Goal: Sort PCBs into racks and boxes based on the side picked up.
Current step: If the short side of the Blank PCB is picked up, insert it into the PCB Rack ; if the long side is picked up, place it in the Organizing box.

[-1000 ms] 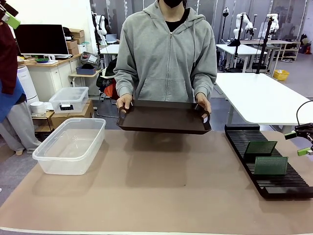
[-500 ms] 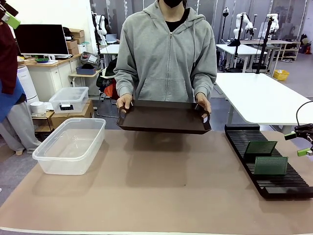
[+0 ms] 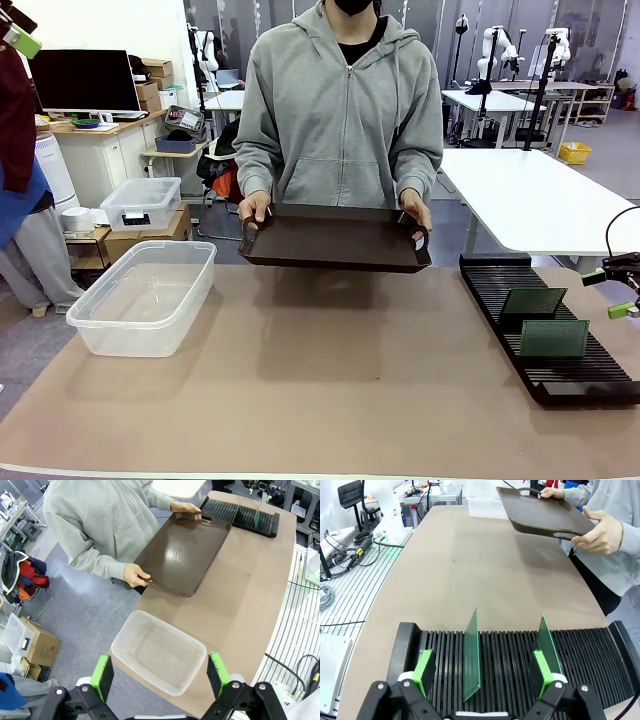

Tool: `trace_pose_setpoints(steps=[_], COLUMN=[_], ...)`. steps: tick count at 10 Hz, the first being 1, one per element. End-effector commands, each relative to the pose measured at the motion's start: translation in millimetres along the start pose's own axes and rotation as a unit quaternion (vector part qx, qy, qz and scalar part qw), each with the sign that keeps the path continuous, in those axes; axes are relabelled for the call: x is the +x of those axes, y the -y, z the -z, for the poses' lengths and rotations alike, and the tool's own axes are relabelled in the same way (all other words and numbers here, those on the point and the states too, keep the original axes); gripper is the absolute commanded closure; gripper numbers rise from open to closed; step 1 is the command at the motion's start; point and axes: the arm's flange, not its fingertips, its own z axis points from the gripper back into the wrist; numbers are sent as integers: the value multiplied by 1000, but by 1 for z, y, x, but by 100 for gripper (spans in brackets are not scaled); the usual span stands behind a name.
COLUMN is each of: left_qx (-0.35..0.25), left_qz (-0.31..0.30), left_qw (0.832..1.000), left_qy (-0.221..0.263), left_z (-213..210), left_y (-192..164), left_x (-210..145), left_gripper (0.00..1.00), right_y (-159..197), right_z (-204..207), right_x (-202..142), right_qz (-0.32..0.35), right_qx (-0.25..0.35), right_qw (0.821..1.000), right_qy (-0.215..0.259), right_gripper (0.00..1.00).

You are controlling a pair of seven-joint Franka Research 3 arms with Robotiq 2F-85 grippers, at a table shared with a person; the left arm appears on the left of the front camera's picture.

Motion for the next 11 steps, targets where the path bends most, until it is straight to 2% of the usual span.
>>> trace_pose_setpoints(steps=[1,3,4,7,8,10,11], left_qx=[0,0,0,0,0,0,0], left_qz=[0,0,0,0,0,0,0], left_qw=[1000,1000,1000,1000,1000,1000,1000], left_qy=[-2,-2,-2,-2,-2,-2,-2], left_z=[1,1,1,1,1,1,1], left_y=[1,1,1,1,1,1,1], left_x=[-1,-1,-1,-1,-1,-1,-1], left_gripper=[0,0,0,0,0,0,0], right_y=[-5,-6,-7,-4,0,-7,-9], right_z=[-5,-10,-18,-38,-49,-50,-58], right_x=[37,105,140,240,269,315,339], right_qz=[11,24,61,116,117,139,141], right_qx=[-23,-63,-89,-121,-121,-164,-151], right_qw=[999,997,993,979,977,959,958], right_qy=[-20,-34,-57,-113,-134,-182,-198], right_gripper=[0,0,0,0,0,0,0])
